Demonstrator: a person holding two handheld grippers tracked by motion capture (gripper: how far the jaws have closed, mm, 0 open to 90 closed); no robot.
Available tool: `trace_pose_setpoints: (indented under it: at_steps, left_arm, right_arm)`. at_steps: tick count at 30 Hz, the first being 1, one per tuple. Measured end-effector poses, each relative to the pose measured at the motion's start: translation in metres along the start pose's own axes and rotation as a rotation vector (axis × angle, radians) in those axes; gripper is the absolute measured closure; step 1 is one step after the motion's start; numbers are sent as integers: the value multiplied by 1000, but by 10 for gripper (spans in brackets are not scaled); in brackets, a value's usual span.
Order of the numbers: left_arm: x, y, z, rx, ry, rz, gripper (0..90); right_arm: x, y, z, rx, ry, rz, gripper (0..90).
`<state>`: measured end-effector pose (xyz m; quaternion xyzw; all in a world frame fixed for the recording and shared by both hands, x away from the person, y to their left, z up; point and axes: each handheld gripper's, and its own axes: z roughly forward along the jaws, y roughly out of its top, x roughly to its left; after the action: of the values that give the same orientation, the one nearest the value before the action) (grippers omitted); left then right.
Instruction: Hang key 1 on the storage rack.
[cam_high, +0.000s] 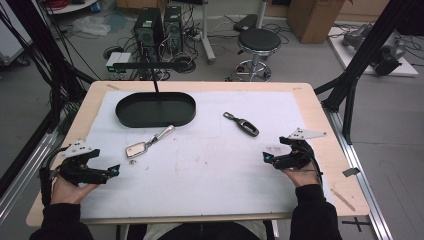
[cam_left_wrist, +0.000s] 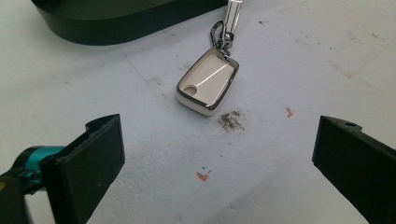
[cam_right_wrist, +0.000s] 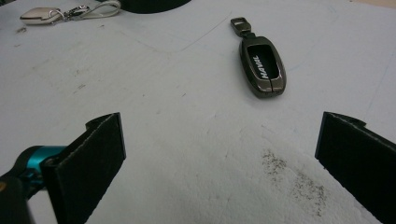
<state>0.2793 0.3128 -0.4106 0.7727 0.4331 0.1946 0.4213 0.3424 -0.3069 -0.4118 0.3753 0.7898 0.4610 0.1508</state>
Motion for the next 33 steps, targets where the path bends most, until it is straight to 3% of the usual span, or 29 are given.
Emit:
trace_pose_setpoints:
  at_steps: [19,26,27,33]
  left_arm:
    - [5,-2,4,19,3,-16,28]
    - [2,11,11,59,-15,14,28]
    - [5,17,14,90,-11,21,28]
    - [7,30,23,145,-8,40,28]
  right_arm:
    - [3,1,2,-2,7,-12,8]
    - [4,0,6,19,-3,-33,8]
    - [4,0,7,25,-3,-37,8]
    - [5,0,9,32,-11,-46,8]
